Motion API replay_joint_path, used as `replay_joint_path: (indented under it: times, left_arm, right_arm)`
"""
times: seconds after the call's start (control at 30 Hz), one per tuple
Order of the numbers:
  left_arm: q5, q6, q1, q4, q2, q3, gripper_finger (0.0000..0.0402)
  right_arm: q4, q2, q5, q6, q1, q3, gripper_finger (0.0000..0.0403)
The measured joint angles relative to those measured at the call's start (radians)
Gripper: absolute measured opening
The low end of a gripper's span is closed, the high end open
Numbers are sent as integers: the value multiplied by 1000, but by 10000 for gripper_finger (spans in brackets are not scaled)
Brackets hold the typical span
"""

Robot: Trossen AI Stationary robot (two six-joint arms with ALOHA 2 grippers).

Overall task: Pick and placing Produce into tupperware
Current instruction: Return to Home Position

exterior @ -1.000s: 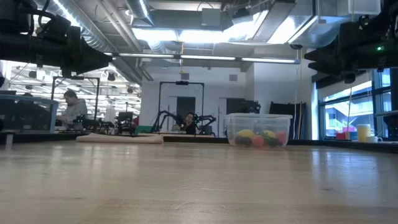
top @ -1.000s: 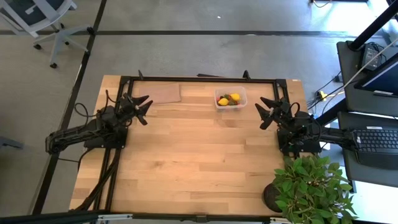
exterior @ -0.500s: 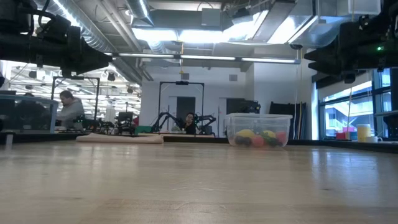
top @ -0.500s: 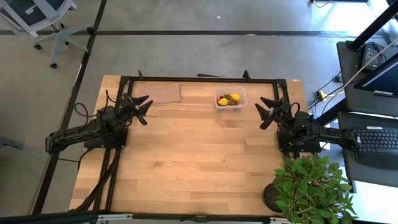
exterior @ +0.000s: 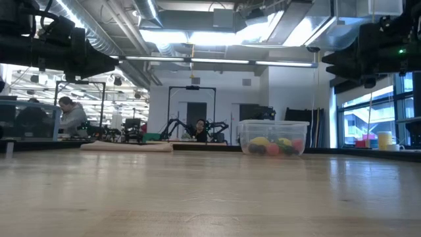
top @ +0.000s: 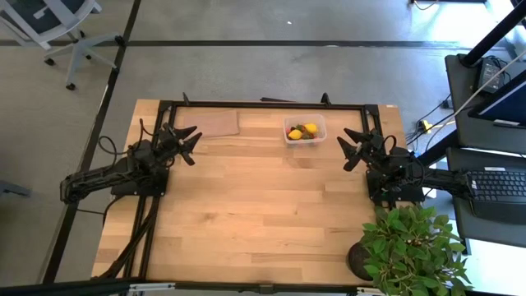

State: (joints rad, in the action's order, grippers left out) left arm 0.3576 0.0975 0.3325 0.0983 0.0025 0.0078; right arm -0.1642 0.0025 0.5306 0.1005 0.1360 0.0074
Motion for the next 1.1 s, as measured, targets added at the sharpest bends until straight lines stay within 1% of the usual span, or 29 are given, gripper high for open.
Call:
replay_joint_path:
  times: [0.37,0.8,1.1]
  left_arm:
    - [0,0,0,0,0,0,159]
    - [0,0,0,0,0,0,148]
    - [0,0,0,0,0,0,159]
  right_arm:
    - [0,0,0,0,0,0,234]
    - [0,0,0,-1,0,0,234]
    - [0,0,0,-1,0,0,234]
